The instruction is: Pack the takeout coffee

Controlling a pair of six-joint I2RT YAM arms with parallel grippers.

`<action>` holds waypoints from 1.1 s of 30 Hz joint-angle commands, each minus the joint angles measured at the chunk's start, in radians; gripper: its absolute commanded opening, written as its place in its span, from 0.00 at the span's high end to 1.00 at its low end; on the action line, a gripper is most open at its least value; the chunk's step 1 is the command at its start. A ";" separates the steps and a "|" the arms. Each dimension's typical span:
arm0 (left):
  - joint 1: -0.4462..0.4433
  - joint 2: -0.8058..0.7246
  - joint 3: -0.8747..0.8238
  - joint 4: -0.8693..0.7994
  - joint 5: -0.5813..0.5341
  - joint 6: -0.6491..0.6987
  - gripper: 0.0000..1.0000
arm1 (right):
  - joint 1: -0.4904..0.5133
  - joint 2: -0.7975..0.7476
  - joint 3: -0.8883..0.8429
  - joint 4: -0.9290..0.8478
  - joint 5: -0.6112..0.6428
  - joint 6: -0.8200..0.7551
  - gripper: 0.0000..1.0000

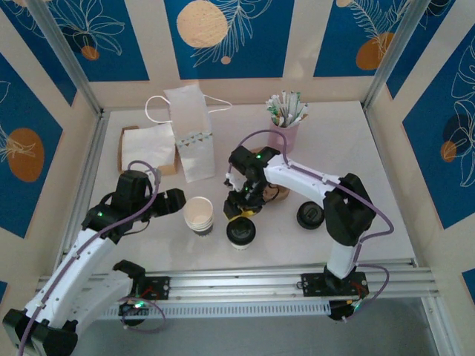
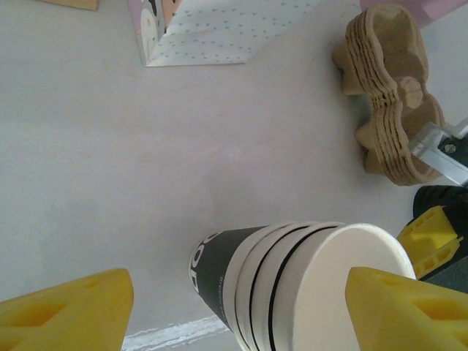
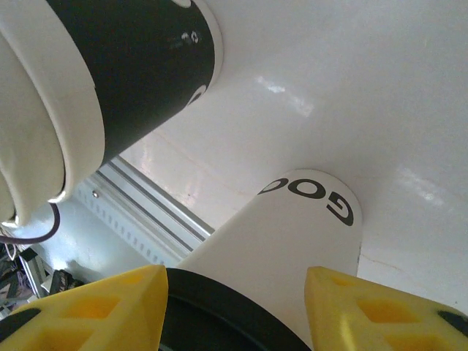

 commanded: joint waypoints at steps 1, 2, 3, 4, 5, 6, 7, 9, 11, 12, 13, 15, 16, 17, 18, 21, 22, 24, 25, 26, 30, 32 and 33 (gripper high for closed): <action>0.010 -0.003 -0.014 0.021 0.023 0.001 0.24 | 0.013 -0.042 -0.028 -0.032 -0.003 0.018 0.47; 0.010 -0.005 -0.016 0.021 0.024 0.000 0.24 | 0.017 -0.047 -0.034 -0.034 -0.002 0.019 0.47; 0.010 -0.007 -0.016 0.022 0.025 0.000 0.24 | 0.020 -0.055 -0.038 -0.037 -0.001 0.021 0.46; 0.010 -0.009 -0.017 0.022 0.027 -0.002 0.24 | 0.022 -0.062 -0.039 -0.040 0.004 0.023 0.46; 0.010 -0.009 -0.018 0.024 0.028 -0.004 0.24 | 0.024 -0.069 -0.038 -0.044 0.011 0.027 0.45; 0.010 -0.011 -0.017 0.025 0.030 -0.004 0.23 | 0.022 -0.078 -0.034 -0.047 0.021 0.032 0.44; 0.010 -0.011 -0.015 0.028 0.032 -0.004 0.23 | 0.017 -0.087 -0.025 -0.050 0.033 0.038 0.42; 0.010 -0.008 -0.006 0.034 0.036 -0.005 0.23 | 0.007 -0.106 0.007 -0.063 0.066 0.046 0.37; 0.010 -0.005 0.008 0.040 0.039 -0.002 0.21 | -0.003 -0.126 0.045 -0.078 0.117 0.049 0.31; 0.010 -0.005 0.016 0.046 0.039 0.001 0.20 | -0.009 -0.137 0.067 -0.086 0.150 0.048 0.28; 0.010 -0.006 0.023 0.053 0.040 0.003 0.18 | -0.017 -0.146 0.084 -0.090 0.179 0.042 0.27; 0.010 -0.007 0.031 0.083 0.053 0.011 0.15 | -0.032 -0.163 0.106 -0.090 0.239 0.029 0.23; 0.007 -0.006 0.033 0.103 0.061 0.013 0.13 | -0.044 -0.166 0.120 -0.093 0.271 0.019 0.21; 0.004 -0.005 0.034 0.120 0.067 0.013 0.12 | -0.054 -0.168 0.133 -0.096 0.298 0.008 0.19; -0.003 -0.001 0.036 0.140 0.070 0.017 0.09 | -0.066 -0.170 0.142 -0.092 0.326 -0.005 0.16; -0.042 0.026 0.057 0.168 0.035 0.039 0.01 | -0.115 -0.174 0.156 -0.058 0.361 -0.042 0.01; -0.065 0.045 0.071 0.170 0.013 0.051 0.00 | -0.132 -0.174 0.158 -0.041 0.370 -0.053 0.01; -0.111 0.095 0.103 0.170 -0.029 0.072 0.00 | -0.156 -0.177 0.158 0.001 0.424 -0.059 0.01; -0.142 0.123 0.119 0.170 -0.054 0.084 0.00 | -0.170 -0.180 0.153 0.028 0.458 -0.057 0.01; -0.166 0.149 0.134 0.170 -0.078 0.095 0.00 | -0.183 -0.186 0.142 0.063 0.468 -0.061 0.01; -0.260 0.258 0.205 0.169 -0.163 0.138 0.00 | -0.268 -0.163 0.147 0.118 0.370 -0.074 0.01; -0.293 0.310 0.232 0.184 -0.170 0.150 0.00 | -0.303 -0.126 0.172 0.099 0.369 -0.069 0.01; -0.304 0.337 0.246 0.191 -0.169 0.159 0.00 | -0.316 -0.106 0.188 0.086 0.370 -0.065 0.01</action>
